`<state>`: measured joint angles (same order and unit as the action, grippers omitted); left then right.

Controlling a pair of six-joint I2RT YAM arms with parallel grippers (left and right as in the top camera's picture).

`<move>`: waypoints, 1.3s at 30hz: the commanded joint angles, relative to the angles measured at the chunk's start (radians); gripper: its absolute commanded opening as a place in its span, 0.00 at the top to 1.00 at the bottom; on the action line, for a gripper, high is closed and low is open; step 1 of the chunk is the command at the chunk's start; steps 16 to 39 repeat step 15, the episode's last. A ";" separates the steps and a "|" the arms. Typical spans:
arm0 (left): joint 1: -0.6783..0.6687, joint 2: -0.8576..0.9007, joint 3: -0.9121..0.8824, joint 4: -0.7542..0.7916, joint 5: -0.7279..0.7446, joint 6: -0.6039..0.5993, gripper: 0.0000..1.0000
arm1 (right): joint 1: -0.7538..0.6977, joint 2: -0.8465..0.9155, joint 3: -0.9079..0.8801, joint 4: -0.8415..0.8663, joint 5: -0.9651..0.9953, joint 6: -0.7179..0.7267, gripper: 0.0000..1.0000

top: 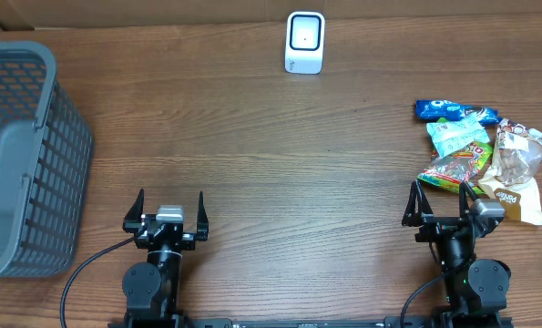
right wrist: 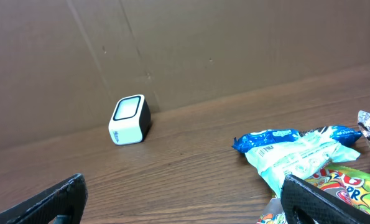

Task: Scan the item barcode

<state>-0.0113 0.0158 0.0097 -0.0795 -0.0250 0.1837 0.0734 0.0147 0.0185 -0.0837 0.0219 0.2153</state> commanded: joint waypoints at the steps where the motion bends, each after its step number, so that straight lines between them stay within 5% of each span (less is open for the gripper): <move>1: 0.007 -0.011 -0.005 0.002 0.017 0.011 0.00 | 0.007 -0.012 -0.011 0.003 -0.008 -0.003 0.00; 39: 0.007 -0.011 -0.005 0.002 0.017 0.011 0.00 | 0.007 -0.012 -0.011 0.003 -0.008 -0.003 0.00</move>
